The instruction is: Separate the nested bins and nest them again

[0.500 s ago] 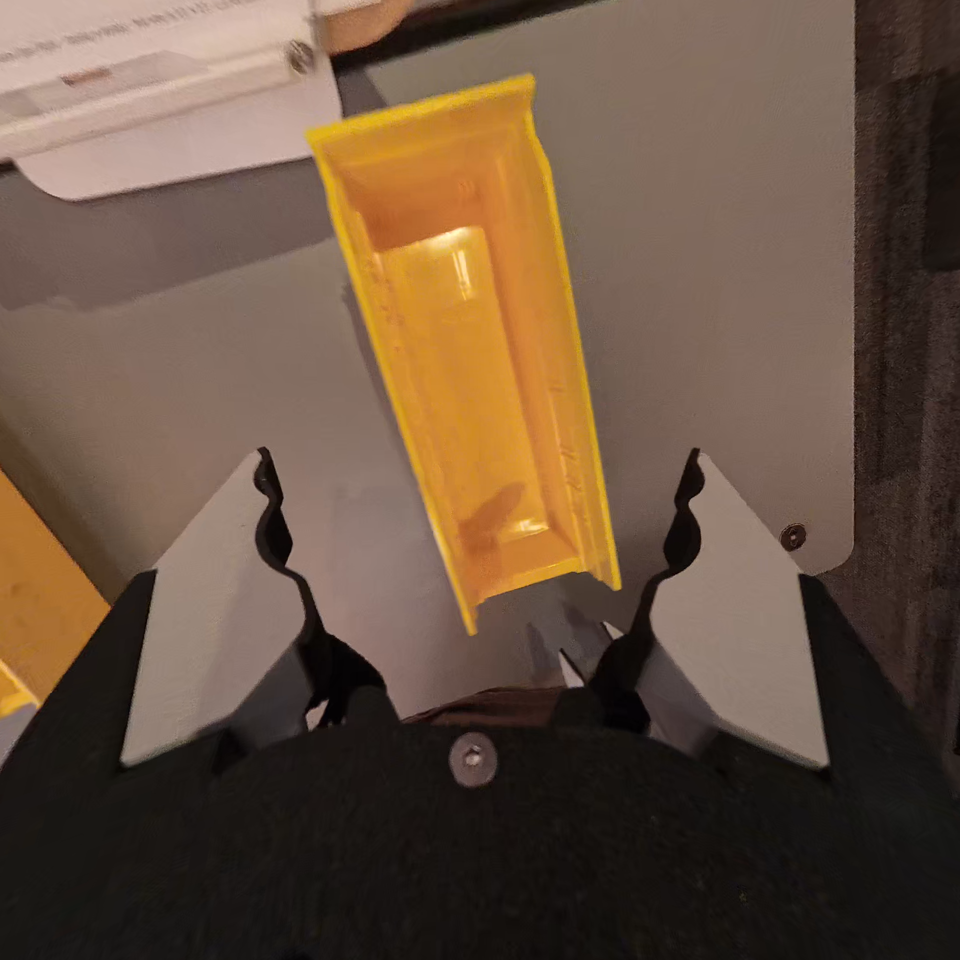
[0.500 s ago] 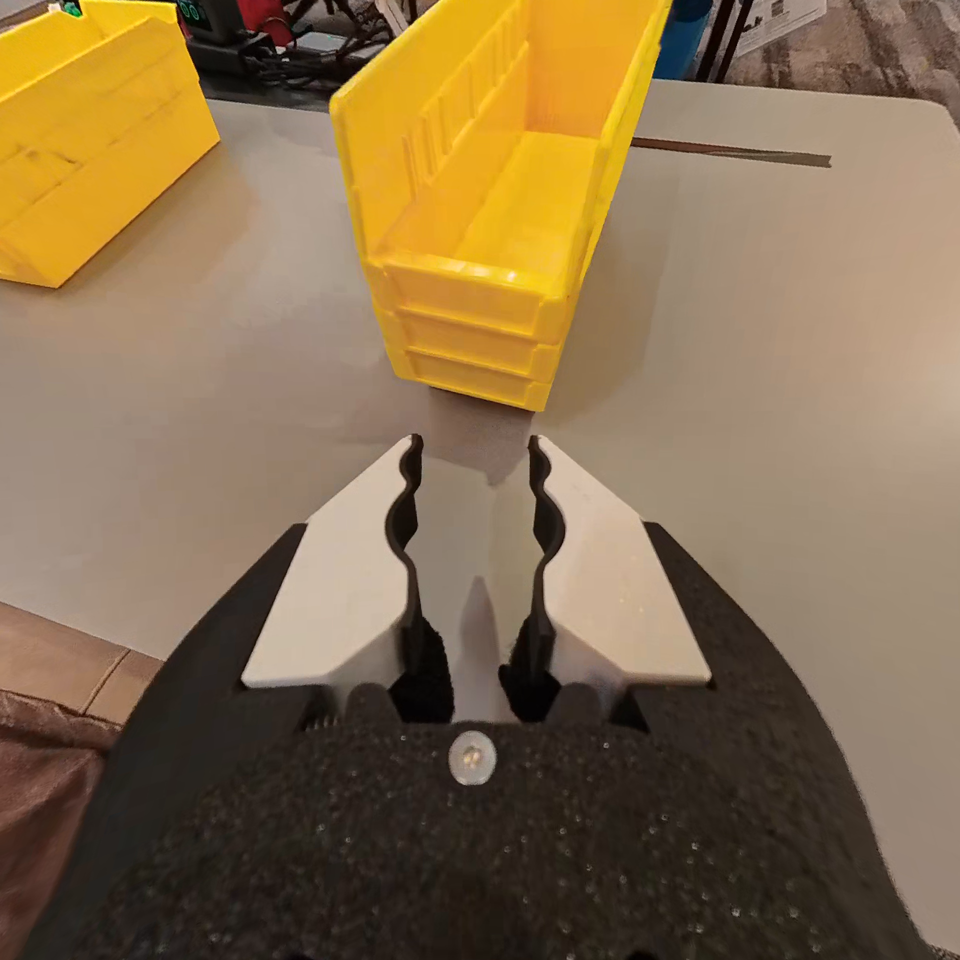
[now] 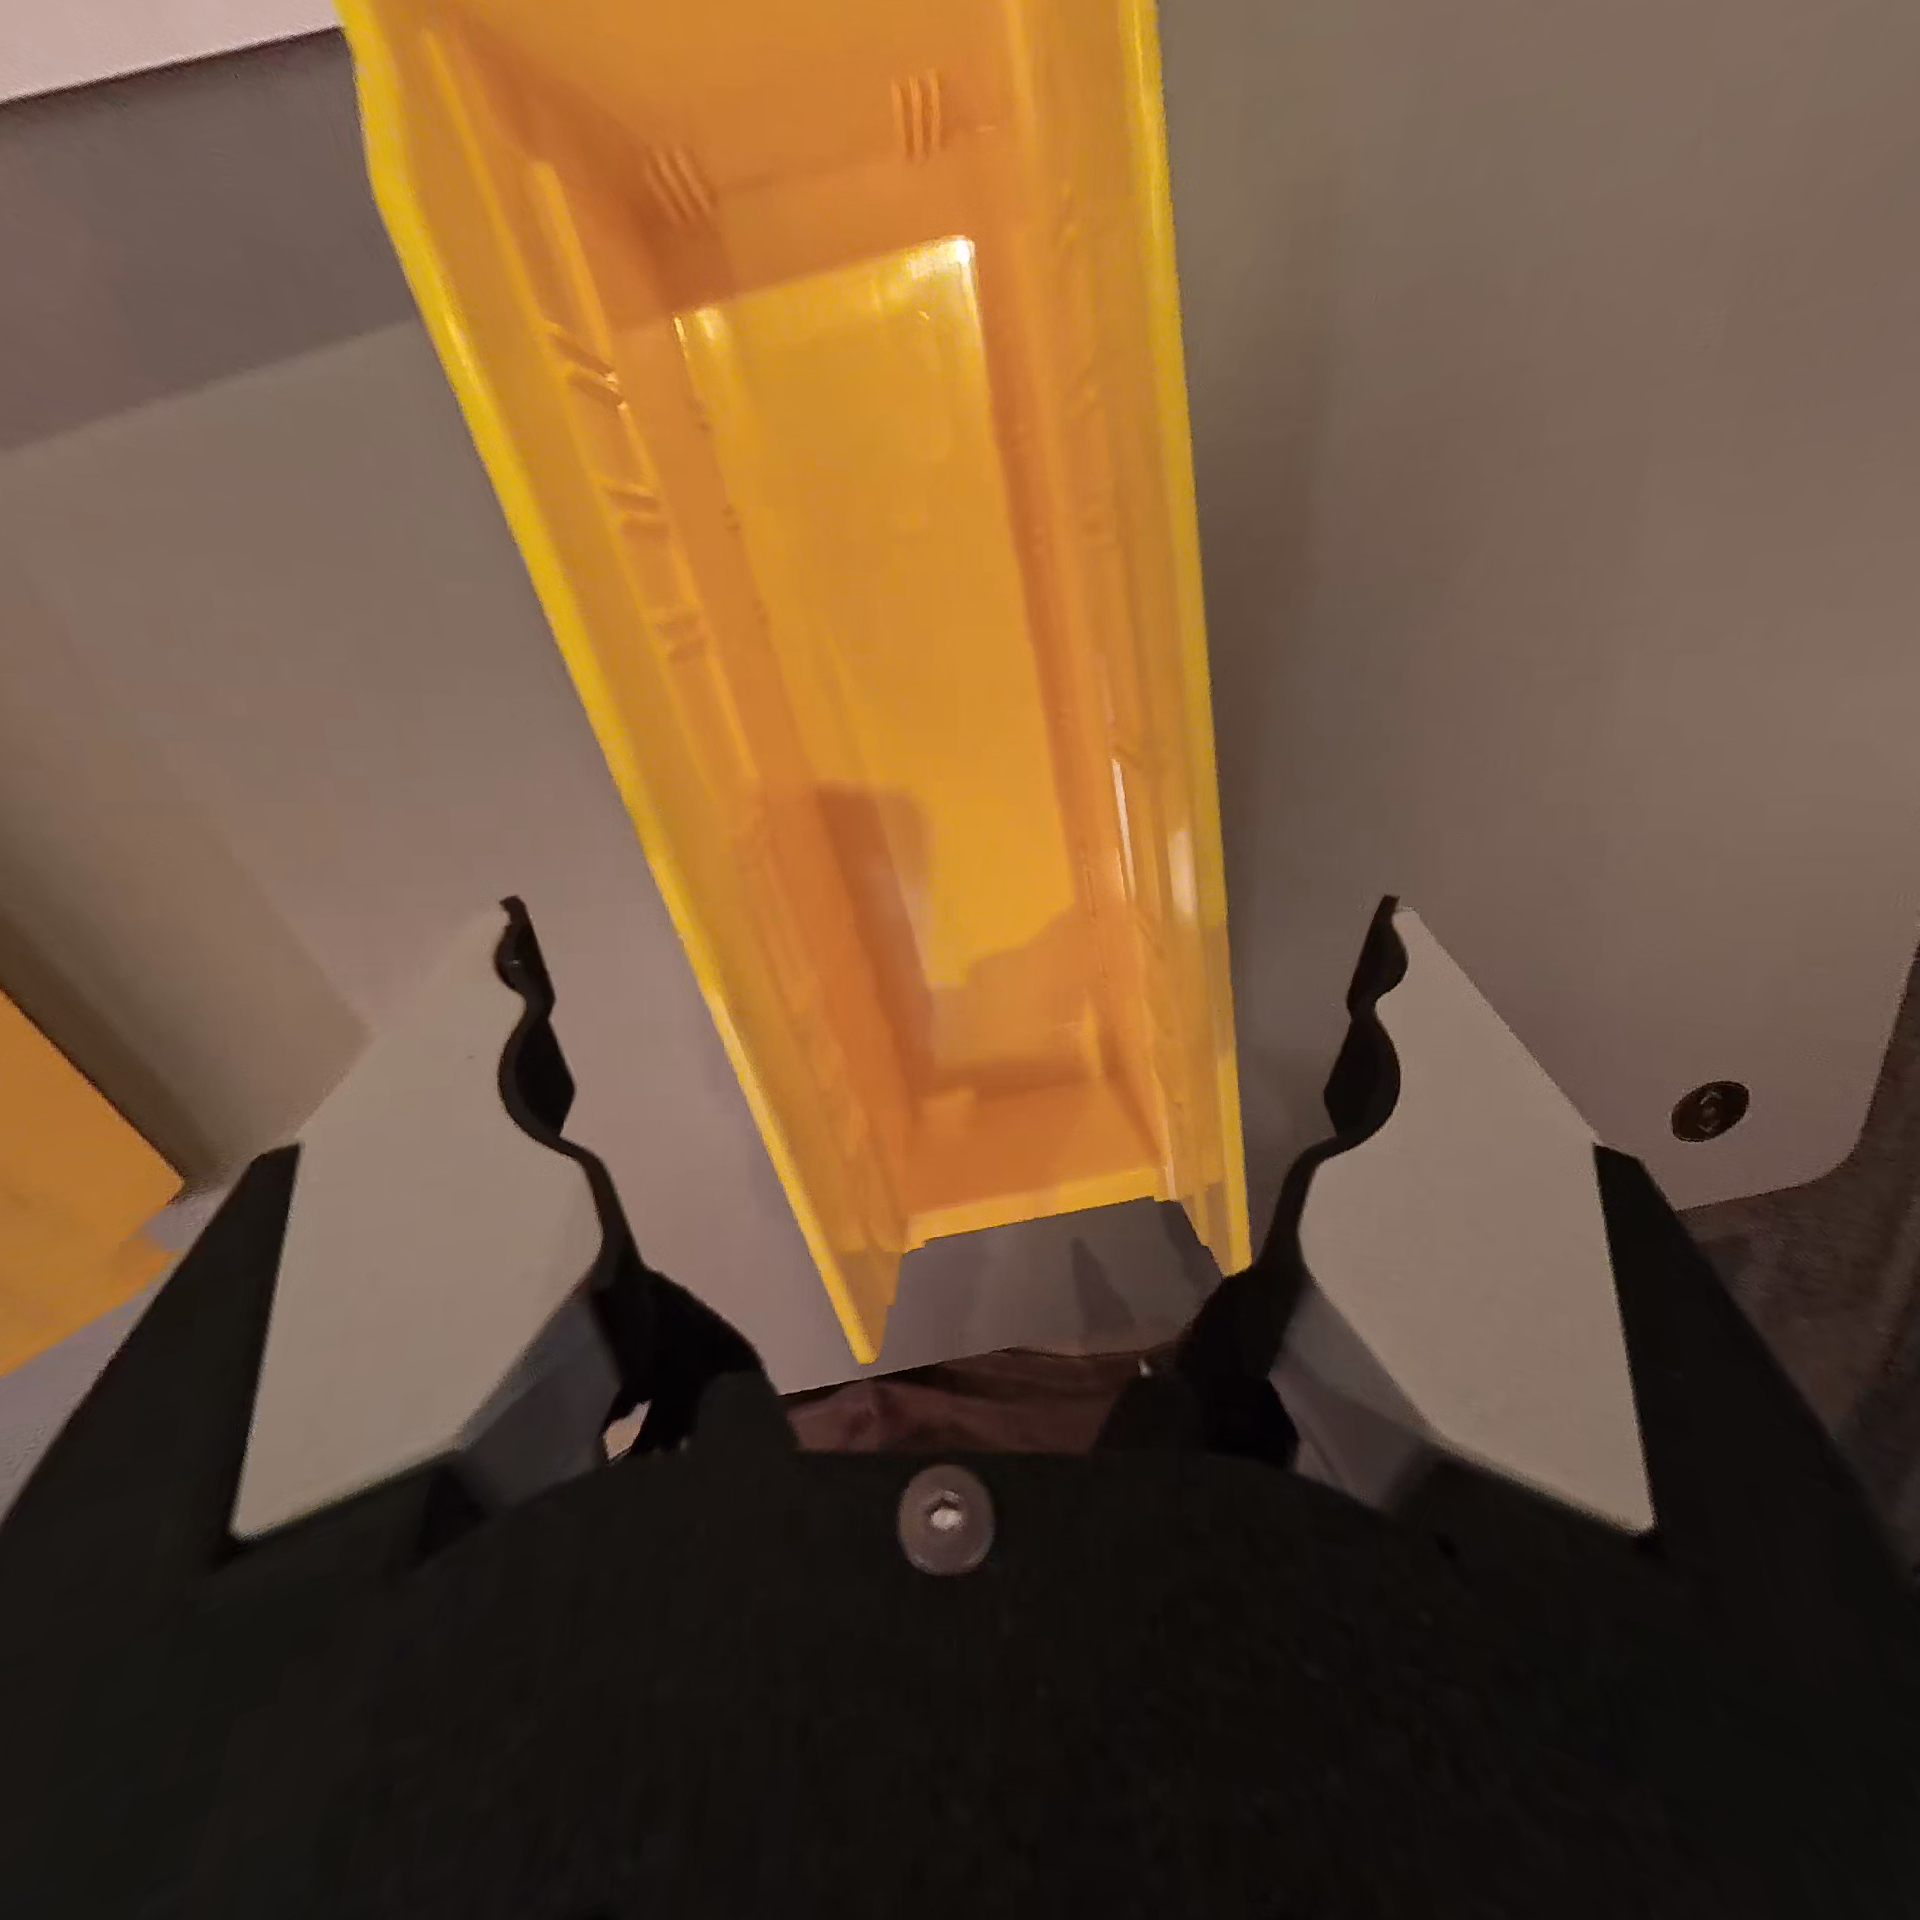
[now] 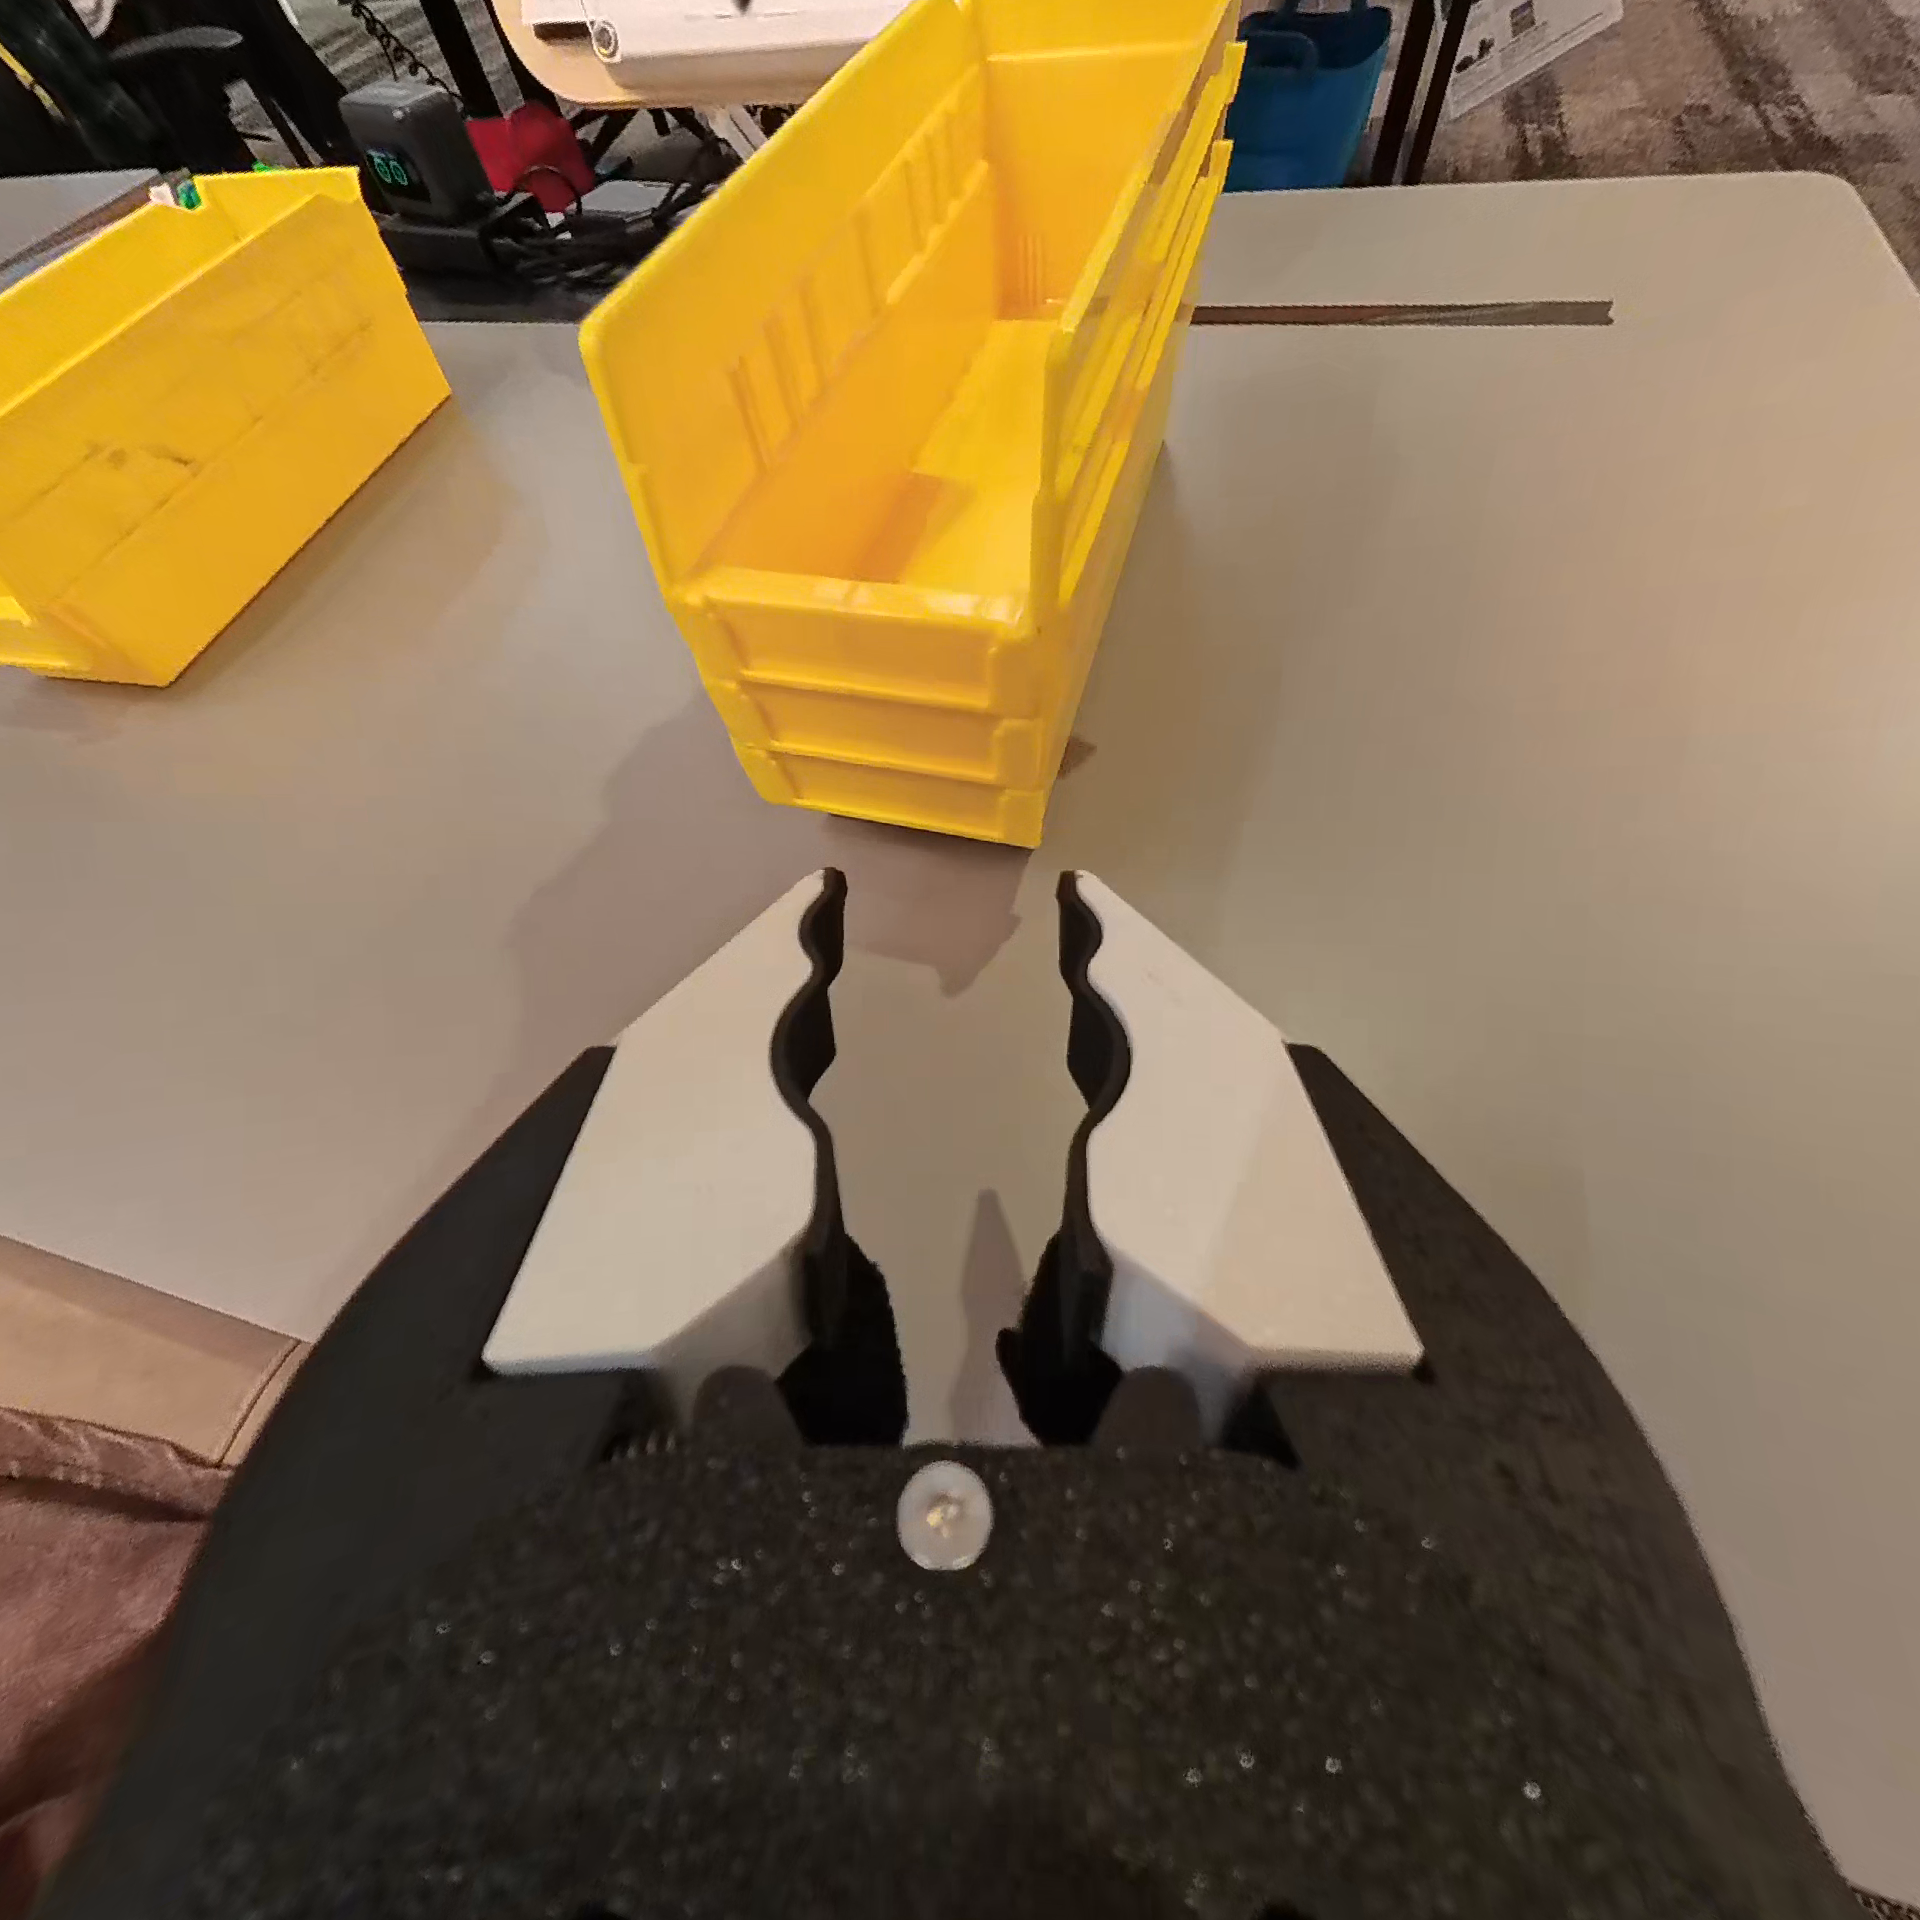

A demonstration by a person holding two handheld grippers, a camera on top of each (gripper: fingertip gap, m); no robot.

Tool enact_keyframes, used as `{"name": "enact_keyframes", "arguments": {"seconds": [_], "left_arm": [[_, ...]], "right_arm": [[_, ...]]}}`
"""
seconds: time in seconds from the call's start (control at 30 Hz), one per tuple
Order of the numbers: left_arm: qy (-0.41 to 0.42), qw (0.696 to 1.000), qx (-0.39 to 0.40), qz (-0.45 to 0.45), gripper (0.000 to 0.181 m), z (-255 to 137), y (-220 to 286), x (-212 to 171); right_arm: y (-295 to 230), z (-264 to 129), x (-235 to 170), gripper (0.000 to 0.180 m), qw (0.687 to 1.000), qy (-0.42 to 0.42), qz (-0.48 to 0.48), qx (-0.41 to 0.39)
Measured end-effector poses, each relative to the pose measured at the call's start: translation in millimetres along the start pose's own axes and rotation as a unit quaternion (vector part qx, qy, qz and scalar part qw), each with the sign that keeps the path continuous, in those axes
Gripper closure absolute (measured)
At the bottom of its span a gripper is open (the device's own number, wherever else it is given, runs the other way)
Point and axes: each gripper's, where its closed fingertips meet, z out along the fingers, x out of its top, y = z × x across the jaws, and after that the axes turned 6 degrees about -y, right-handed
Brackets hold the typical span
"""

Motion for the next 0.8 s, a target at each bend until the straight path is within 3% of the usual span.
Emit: {"name": "enact_keyframes", "arguments": {"seconds": [0.13,0.27,0.5,0.8], "left_arm": [[0.028,0.999,0.009,-0.013,0.067,2,0,11],[0.003,1.000,0.010,-0.010,0.059,15,2,7],[0.002,0.999,0.035,0.005,0.082,13,-4,9],[-0.017,0.999,0.036,0.015,0.091,8,-1,-2]], "right_arm": [[-4,3,0,0.139,1.000,-0.004,-0.006,0.004],[-5,3,1,0.139,1.000,-0.002,-0.015,0.000],[-4,2,1,0.139,1.000,-0.003,-0.009,0.003],[-7,4,0,0.139,1.000,-0.006,-0.011,0.007]]}}
